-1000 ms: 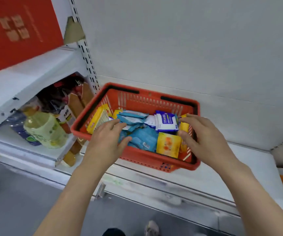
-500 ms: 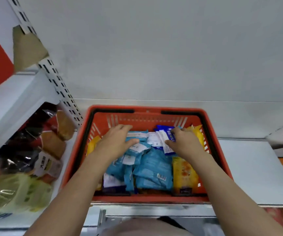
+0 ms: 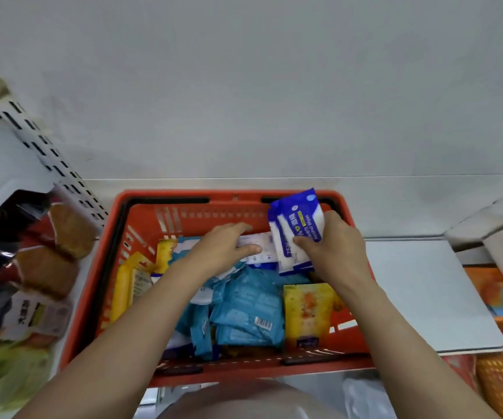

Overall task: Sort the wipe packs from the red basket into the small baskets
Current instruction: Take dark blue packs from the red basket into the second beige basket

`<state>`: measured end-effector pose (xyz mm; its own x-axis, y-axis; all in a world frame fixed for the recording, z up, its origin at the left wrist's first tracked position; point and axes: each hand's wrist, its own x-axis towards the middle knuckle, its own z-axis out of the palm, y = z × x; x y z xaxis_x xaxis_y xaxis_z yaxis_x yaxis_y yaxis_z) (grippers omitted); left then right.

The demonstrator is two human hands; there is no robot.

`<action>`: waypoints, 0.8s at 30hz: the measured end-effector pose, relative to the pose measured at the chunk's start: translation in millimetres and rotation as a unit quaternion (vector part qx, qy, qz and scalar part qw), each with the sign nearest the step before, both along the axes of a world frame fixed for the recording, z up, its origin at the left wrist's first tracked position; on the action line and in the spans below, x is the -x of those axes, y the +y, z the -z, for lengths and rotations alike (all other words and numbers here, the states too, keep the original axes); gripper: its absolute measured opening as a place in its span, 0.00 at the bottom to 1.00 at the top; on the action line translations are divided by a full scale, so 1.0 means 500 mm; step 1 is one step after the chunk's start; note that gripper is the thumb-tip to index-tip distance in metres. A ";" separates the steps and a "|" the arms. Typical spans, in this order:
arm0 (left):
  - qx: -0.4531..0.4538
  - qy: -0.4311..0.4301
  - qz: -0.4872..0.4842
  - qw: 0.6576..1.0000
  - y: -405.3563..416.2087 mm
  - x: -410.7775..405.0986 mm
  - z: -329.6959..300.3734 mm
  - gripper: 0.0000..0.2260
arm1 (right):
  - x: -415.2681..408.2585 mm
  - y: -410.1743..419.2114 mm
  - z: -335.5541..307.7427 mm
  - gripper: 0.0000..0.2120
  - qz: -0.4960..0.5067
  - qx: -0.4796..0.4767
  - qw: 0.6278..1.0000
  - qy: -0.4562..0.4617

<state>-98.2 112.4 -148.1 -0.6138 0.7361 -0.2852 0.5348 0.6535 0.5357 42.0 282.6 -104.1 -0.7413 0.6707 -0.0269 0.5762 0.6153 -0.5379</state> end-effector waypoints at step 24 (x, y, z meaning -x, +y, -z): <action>-0.378 -0.283 -0.254 0.844 0.018 -0.079 -0.061 0.10 | -0.110 -0.012 -0.038 0.03 0.085 0.310 0.921 0.221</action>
